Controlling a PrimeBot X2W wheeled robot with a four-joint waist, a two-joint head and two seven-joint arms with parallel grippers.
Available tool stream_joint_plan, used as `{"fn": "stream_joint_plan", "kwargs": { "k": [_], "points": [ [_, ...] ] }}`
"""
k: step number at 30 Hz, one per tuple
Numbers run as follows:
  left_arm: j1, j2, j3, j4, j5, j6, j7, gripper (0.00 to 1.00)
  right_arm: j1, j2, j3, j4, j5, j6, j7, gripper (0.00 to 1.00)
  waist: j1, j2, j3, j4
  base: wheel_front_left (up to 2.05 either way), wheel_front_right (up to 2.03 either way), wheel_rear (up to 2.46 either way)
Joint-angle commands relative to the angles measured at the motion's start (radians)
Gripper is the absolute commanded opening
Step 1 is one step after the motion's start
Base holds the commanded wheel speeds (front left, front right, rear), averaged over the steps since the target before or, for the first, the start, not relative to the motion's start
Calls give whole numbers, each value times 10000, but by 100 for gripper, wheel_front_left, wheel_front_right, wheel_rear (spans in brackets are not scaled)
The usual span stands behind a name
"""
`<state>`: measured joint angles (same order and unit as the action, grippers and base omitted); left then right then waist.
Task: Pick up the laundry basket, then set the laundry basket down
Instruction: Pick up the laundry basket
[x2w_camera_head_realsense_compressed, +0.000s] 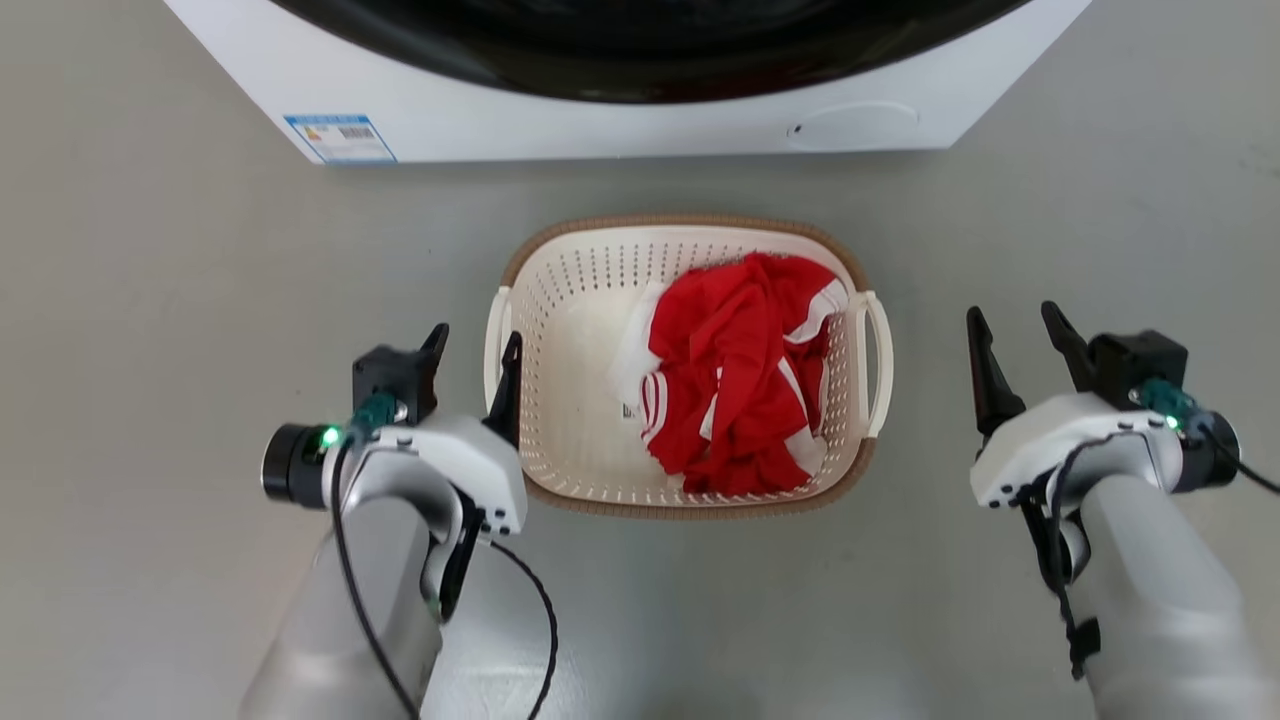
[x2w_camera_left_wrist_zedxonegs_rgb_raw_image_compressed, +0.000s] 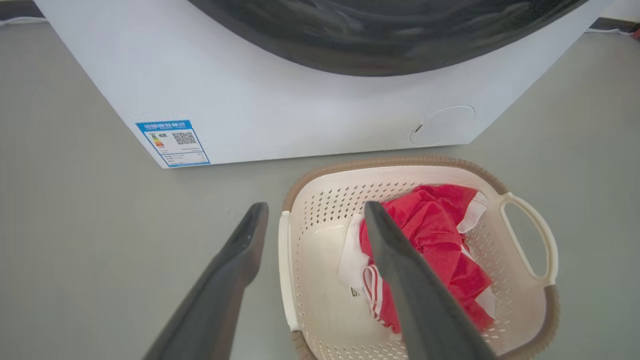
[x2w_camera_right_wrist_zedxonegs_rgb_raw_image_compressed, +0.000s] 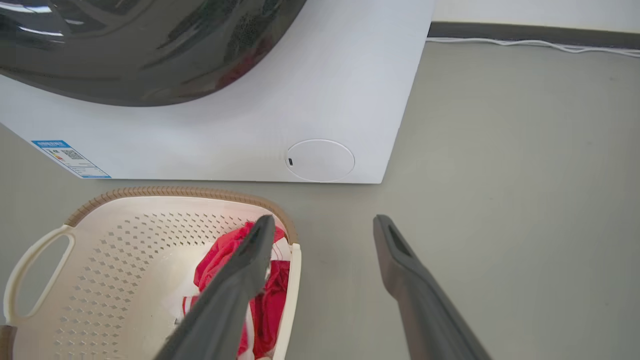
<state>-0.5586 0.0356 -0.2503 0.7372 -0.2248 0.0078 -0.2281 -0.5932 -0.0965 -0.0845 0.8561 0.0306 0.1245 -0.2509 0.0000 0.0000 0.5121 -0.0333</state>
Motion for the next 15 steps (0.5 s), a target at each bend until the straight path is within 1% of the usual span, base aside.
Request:
{"fn": "stream_joint_plan", "kwargs": {
  "k": [1,8,10,12,15],
  "points": [
    [-514,146,81,222,-140,-17,135,100,-323,-43,316,282,157,62,-66,100,0,0,275,8,0,0,0],
    [-1857,146,-473,1712,-963,20,705,100,-1441,-124,1057,2000,562,62,416,100,0,0,702,37,0,0,0],
    [-2131,146,-625,2068,-1248,33,960,100,-1682,-110,1315,2362,699,62,545,100,0,0,833,46,0,0,0],
    [-2424,146,-842,2350,-1283,63,1026,100,-1911,-97,1520,2658,855,62,633,100,0,0,999,45,0,0,0],
    [-2772,146,-1006,2638,-1585,-44,1015,100,-2210,-100,1799,3044,1009,62,765,100,0,0,1246,40,0,0,0]
  ]
}}
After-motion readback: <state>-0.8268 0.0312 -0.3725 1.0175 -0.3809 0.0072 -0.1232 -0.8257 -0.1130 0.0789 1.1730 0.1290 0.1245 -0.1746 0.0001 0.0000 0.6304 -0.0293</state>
